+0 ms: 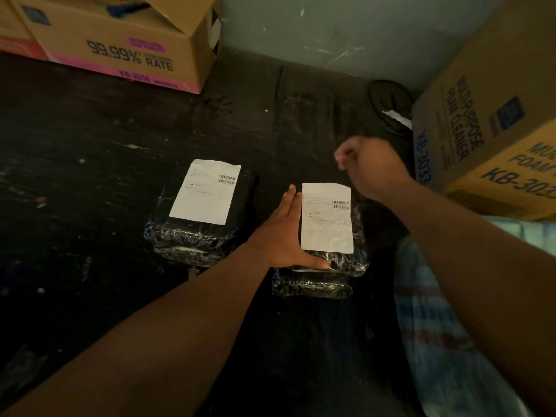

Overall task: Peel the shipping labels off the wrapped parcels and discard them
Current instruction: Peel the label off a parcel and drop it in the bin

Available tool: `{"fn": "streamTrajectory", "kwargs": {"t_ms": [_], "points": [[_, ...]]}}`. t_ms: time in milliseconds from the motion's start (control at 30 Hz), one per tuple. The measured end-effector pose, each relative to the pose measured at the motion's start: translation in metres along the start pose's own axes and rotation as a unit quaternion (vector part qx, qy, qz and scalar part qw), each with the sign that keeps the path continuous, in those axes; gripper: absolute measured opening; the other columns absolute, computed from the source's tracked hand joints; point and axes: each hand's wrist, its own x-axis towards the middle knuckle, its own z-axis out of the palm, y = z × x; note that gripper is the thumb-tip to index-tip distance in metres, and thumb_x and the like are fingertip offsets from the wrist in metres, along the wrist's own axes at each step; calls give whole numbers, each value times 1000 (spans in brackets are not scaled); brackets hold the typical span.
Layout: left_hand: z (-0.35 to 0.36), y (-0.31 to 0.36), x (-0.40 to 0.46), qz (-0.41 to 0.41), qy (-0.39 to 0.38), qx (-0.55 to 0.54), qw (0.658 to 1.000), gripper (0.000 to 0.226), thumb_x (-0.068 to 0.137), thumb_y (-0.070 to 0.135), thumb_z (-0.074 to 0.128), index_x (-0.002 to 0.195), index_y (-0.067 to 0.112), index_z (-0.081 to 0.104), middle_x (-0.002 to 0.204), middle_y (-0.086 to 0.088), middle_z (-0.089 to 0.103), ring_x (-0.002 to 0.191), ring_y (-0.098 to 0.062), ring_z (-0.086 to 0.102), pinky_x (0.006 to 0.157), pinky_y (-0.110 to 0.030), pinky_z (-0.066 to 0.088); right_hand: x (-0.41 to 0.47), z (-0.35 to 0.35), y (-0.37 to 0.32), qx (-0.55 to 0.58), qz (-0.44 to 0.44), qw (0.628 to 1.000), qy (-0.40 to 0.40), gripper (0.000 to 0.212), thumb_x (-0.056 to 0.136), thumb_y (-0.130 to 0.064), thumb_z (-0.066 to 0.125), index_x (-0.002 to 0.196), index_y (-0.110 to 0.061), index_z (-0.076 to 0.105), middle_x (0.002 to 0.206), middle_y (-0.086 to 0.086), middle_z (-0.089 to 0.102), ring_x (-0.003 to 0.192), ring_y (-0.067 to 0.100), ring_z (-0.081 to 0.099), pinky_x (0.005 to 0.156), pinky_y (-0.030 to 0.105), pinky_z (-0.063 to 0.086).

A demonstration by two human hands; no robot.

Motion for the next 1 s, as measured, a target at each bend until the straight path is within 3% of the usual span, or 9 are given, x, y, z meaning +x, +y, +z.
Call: {"fn": "streamTrajectory", "kwargs": {"t_ms": [100, 200, 333, 533, 800, 900, 1000], "points": [[-1, 3, -1, 1, -4, 4, 1000, 159, 52, 77, 83, 157, 23, -23, 159, 14, -40, 152, -12, -21, 124, -52, 17, 5, -24, -6, 15, -27, 1000, 3, 11, 97, -19, 56, 103, -24, 65, 99, 1, 68, 93, 17, 62, 80, 31, 47], [1, 2, -2, 7, -3, 13, 1000, 160, 53, 77, 82, 156, 21, -26, 156, 13, -44, 153, -13, -19, 124, -51, 17, 7, -8, -7, -21, -22, 998, -57, 24, 95, -21, 59, 118, -23, 64, 112, 3, 67, 99, 18, 62, 80, 32, 48], [4, 0, -1, 15, 6, 19, 1000, 160, 54, 78, 81, 155, 20, -27, 156, 12, -44, 153, -15, -19, 123, -51, 20, 8, 28, -7, -83, -25, 990, -107, 41, 92, -30, 64, 131, -20, 57, 124, 5, 64, 110, 22, 61, 95, 39, 50], [3, -1, -1, 19, 7, 8, 1000, 161, 53, 77, 83, 155, 19, -27, 158, 9, -42, 154, -16, -17, 124, -51, 17, 15, 47, -2, -153, -3, 984, -94, 18, 93, -28, 63, 104, -15, 69, 89, 3, 67, 79, 18, 65, 75, 32, 54], [3, -1, 1, 19, 24, 1, 1000, 157, 54, 75, 84, 158, 23, -21, 162, 9, -34, 154, -16, -10, 123, -45, 10, -1, 26, -11, -117, -36, 989, -87, 13, 94, -28, 61, 102, -21, 69, 92, 0, 67, 80, 14, 64, 83, 38, 56], [1, 1, 5, 15, 28, -4, 999, 156, 52, 78, 83, 159, 24, -18, 165, 3, -29, 153, -16, -17, 125, -50, 5, -9, 4, -16, -74, -59, 994, -54, 13, 94, -27, 62, 102, -20, 70, 92, 0, 67, 80, 13, 63, 75, 33, 54], [0, 2, 8, 11, 26, 4, 1000, 158, 49, 82, 80, 159, 24, -18, 166, 1, -28, 153, -16, -20, 125, -54, 6, -19, -16, -19, -90, -101, 988, -71, 15, 92, -25, 65, 103, -19, 72, 94, -1, 69, 84, 13, 62, 71, 27, 43]]}}
